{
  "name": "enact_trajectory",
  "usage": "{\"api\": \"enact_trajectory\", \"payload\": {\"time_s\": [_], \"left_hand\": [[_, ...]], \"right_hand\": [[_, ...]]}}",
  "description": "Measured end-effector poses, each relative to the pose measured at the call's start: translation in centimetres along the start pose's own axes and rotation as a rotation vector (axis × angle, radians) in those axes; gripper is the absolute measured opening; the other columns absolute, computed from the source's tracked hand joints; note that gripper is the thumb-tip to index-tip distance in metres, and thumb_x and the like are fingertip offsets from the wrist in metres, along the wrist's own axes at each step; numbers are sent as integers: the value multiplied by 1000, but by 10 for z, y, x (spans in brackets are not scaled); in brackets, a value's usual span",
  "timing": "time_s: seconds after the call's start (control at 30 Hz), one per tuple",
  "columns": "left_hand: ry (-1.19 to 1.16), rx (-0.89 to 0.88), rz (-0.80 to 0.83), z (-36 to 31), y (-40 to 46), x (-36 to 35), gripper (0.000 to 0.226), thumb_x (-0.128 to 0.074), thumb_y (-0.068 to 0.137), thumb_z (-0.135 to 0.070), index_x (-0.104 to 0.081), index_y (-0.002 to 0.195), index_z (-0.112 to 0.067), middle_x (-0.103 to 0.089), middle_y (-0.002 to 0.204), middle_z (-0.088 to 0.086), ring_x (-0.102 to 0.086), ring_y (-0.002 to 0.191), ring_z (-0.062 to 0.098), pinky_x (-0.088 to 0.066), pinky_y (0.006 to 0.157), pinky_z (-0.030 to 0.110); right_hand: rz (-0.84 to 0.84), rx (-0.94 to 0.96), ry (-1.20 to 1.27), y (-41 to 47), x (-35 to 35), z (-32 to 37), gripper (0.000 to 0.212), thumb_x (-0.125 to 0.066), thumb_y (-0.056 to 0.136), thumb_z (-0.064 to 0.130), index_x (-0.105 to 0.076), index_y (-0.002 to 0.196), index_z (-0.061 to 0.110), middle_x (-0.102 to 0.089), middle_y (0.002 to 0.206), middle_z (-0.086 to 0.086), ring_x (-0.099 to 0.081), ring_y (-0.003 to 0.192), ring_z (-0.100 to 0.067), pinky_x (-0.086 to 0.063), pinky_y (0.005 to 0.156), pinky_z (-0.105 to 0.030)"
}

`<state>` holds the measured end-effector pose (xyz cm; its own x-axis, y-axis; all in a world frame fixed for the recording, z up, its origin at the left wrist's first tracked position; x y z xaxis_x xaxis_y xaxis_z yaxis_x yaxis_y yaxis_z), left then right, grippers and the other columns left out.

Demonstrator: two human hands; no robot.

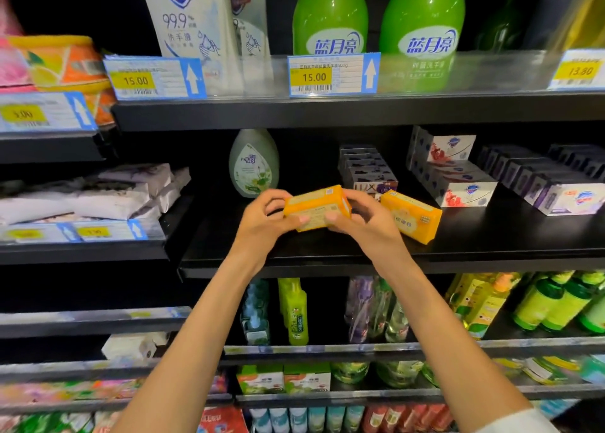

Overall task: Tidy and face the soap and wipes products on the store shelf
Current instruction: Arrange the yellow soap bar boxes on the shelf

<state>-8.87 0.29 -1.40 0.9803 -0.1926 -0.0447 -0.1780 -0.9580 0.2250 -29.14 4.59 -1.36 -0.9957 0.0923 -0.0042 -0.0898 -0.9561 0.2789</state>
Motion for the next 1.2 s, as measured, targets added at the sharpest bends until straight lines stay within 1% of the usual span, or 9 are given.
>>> {"api": "enact_trajectory", "payload": {"time_s": [0.07, 0.13, 0.27, 0.43, 0.63, 0.83, 1.03, 1.13, 1.2], "left_hand": [[8, -2, 35, -3, -2, -2, 44, -83, 81, 6, -61, 120, 2, -73, 105, 6, -75, 96, 18, -61, 79, 27], [12, -4, 65, -4, -2, -2, 45, -82, 82, 5, -62, 122, -2, -73, 111, 7, -74, 103, 18, -60, 83, 27], [-68, 53, 151, 0, 1, 3, 51, -81, 87, -2, -63, 133, -14, -73, 126, 13, -70, 119, 28, -56, 102, 46], [-133, 121, 303, -2, 3, 5, 52, -70, 96, -7, -55, 145, -7, -70, 134, 15, -65, 128, 30, -52, 109, 48], [-100, 93, 247, 2, 2, 8, 55, -84, 85, -11, -64, 136, -9, -72, 129, 14, -66, 127, 28, -45, 116, 51], [-95, 56, 249, -2, 0, 7, 53, -83, 85, -15, -64, 134, -9, -71, 131, 12, -65, 128, 27, -47, 114, 51], [-29, 22, 246, -6, -4, 2, 49, -84, 79, -16, -67, 125, -15, -74, 122, 8, -69, 120, 24, -56, 97, 33], [-15, 24, 208, -4, -2, 4, 45, -84, 81, -12, -67, 123, -9, -76, 118, 9, -72, 115, 26, -57, 96, 37], [-1, 34, 199, -3, 0, 4, 42, -83, 84, -8, -68, 123, -7, -76, 118, 10, -72, 114, 27, -57, 99, 42]], "right_hand": [[11, 30, 19, -4, 4, -2, 37, -81, 89, 9, -70, 122, 22, -76, 117, -5, -73, 111, -24, -62, 93, -43], [-6, 70, -15, -8, 8, -3, 39, -82, 88, 9, -70, 124, 21, -76, 118, -1, -72, 112, -19, -60, 95, -37], [-55, 111, -23, -12, 10, -2, 44, -82, 87, 6, -69, 127, 18, -76, 118, 5, -71, 113, -10, -57, 91, -22], [-44, 159, -68, -12, 9, -2, 44, -81, 86, 1, -69, 127, 12, -76, 117, 4, -71, 113, -12, -56, 95, -25], [-17, 202, -89, -14, 8, -4, 44, -78, 85, -9, -68, 126, 4, -75, 116, -3, -71, 114, -16, -56, 95, -25], [-9, 204, -90, -14, 7, -5, 43, -77, 87, -6, -67, 127, 5, -75, 118, -6, -70, 116, -17, -57, 95, -26], [-21, 158, -144, -16, 5, 1, 36, -78, 93, 8, -69, 127, 11, -78, 114, 4, -73, 109, -11, -57, 90, -24], [-10, 157, -318, -20, 6, 3, 37, -77, 95, 15, -69, 131, 15, -76, 113, 14, -70, 107, -1, -56, 91, -19], [-51, 202, -582, -22, 13, 6, 42, -77, 95, 26, -68, 135, 22, -72, 119, 17, -65, 110, 4, -51, 97, -14]]}}
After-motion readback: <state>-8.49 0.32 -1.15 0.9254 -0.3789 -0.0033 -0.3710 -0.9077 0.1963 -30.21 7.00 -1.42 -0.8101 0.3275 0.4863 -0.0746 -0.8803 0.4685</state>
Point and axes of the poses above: each hand's wrist, its own y-axis towards the middle knuckle, its own x-axis out of the back of the hand, z = x × y, the point moved 1 cm from there along y, towards the middle knuckle
